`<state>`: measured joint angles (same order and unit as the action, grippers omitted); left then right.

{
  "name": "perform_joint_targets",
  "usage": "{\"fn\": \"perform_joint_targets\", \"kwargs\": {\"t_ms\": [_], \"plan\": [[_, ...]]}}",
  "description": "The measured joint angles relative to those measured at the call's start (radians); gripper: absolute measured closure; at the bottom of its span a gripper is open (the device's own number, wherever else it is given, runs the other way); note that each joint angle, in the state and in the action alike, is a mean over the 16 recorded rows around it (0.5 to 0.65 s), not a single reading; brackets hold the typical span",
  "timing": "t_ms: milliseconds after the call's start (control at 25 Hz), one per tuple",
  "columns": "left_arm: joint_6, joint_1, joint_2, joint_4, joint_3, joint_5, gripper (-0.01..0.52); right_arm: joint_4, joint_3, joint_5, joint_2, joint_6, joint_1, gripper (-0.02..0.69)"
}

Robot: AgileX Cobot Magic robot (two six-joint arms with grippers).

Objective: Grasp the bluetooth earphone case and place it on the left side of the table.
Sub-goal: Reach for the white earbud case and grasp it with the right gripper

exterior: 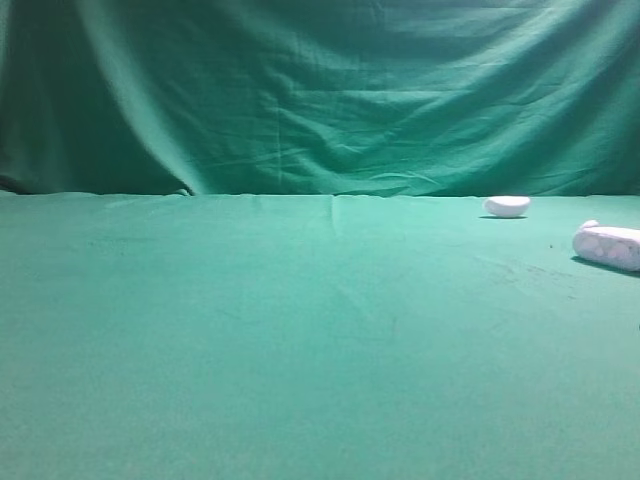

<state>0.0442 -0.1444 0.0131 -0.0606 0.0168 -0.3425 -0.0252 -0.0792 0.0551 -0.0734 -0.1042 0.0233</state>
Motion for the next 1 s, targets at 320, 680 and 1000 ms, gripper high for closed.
{"fn": "perform_joint_targets", "kwargs": {"t_ms": [320, 680, 1000], "plan": [[0.000, 0.000, 0.000, 0.000, 0.000, 0.000, 0.514, -0.091, -0.259, 0.270, -0.312, 0.054, -0.001, 0.665], [0.000, 0.000, 0.000, 0.000, 0.000, 0.000, 0.514, -0.079, -0.542, 0.636, -0.793, 0.190, -0.101, 0.665], [0.000, 0.000, 0.000, 0.000, 0.000, 0.000, 0.514, 0.047, -0.714, 0.721, -1.149, 0.195, -0.248, 0.552]]}}
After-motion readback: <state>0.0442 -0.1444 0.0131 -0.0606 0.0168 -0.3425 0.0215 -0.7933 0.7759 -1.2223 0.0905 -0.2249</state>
